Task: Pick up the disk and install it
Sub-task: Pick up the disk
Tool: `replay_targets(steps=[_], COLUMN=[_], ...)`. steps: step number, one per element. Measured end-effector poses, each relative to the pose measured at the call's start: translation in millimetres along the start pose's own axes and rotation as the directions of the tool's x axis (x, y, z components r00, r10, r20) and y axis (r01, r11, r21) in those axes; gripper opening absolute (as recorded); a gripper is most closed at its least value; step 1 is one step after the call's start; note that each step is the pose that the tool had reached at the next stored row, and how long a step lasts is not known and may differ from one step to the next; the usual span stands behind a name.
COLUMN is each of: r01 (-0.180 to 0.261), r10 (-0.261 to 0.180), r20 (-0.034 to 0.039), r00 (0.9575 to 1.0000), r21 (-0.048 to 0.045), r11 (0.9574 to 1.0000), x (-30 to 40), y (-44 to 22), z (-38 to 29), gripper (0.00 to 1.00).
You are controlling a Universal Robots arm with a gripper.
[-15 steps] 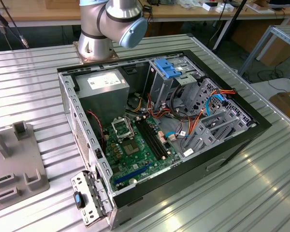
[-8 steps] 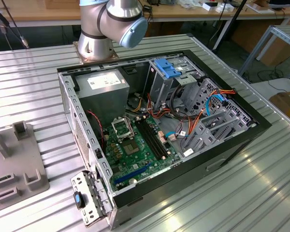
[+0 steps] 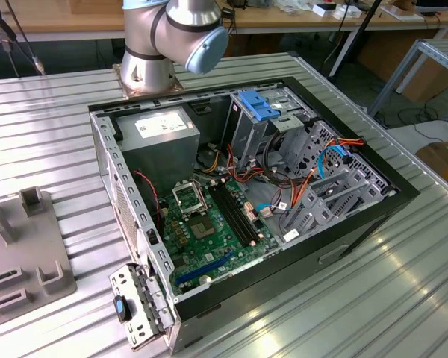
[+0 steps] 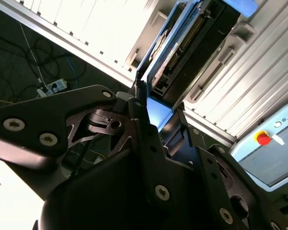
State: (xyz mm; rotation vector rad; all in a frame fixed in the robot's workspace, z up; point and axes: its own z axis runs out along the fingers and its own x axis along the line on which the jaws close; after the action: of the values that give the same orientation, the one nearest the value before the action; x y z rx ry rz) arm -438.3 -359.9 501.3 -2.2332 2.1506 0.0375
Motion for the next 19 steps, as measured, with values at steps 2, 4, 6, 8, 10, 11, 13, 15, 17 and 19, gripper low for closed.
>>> replay_targets(steps=[2, 4, 6, 8, 10, 11, 13, 15, 17, 19], r01=[0.000, 0.000, 0.000, 0.000, 0.000, 0.000, 0.000, 0.000, 0.000, 0.000], r10=[0.000, 0.000, 0.000, 0.000, 0.000, 0.000, 0.000, 0.000, 0.000, 0.000], r20=[0.0000, 0.0000, 0.0000, 0.0000, 0.0000, 0.0000, -0.0001, 0.0000, 0.0000, 0.0000], r00=[1.0000, 1.0000, 1.0000, 1.0000, 1.0000, 1.0000, 1.0000, 1.0000, 1.0000, 1.0000], r21=[0.0001, 0.0000, 0.0000, 0.0001, 0.0000, 0.0000, 0.0000, 0.0001, 0.0000, 0.0000], r11=[1.0000, 1.0000, 1.0000, 1.0000, 1.0000, 1.0000, 1.0000, 1.0000, 1.0000, 1.0000], x=[0.3, 0.4, 0.6, 0.7, 0.9, 0.9, 1.0, 1.2, 1.3, 1.3], y=[-7.1, -10.6, -16.4, -19.5, -22.8, -24.1, -27.0, -31.5, -35.2, -35.7], z=[0.1, 0.1, 0.2, 0.2, 0.3, 0.3, 0.3, 0.4, 0.4, 0.4], gripper=[0.36, 0.36, 0.36, 0.36, 0.36, 0.36, 0.36, 0.36, 0.36, 0.36])
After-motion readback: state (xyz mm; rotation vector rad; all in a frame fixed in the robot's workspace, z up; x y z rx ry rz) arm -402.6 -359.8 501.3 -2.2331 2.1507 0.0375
